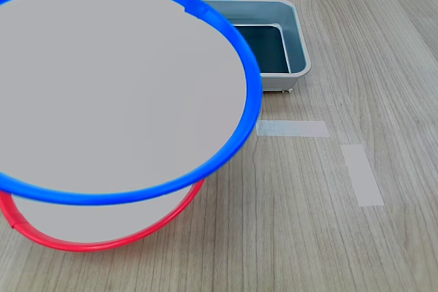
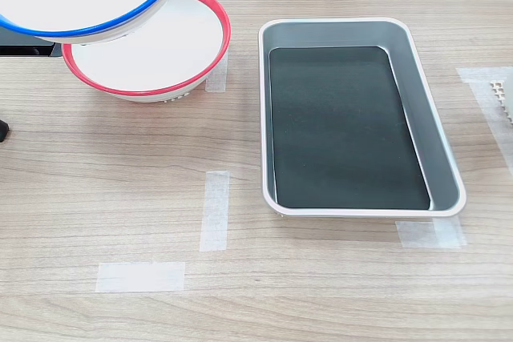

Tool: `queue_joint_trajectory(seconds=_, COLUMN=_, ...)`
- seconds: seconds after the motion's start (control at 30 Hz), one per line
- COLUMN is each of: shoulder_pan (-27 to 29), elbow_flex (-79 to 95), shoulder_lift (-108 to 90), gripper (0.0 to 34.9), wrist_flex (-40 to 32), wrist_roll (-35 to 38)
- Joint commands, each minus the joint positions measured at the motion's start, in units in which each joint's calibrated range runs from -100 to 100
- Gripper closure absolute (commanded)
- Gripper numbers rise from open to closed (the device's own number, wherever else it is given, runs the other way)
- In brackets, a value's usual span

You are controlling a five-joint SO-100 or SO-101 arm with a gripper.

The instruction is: Lift the stacked dish and set it down on the table.

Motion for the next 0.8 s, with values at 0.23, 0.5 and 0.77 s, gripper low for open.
queue_joint_trajectory(seconds=0.23, shoulder_pan=-12.4, elbow_flex=3.6, shoulder_lift=-10.2, gripper=34.9, wrist_flex=7.2, wrist_roll=-2.0)
queue_joint_trajectory(seconds=0.5, shoulder_pan=-15.7, elbow_flex=6.7, shoulder_lift=-7.0, gripper=34.9, wrist_flex=5.3, wrist_roll=-2.1)
queue_joint_trajectory(seconds=0.77, shoulder_pan=-18.0, elbow_flex=8.3, shoulder_lift=-1.8, gripper=34.9, wrist_flex=2.0, wrist_roll=-1.6)
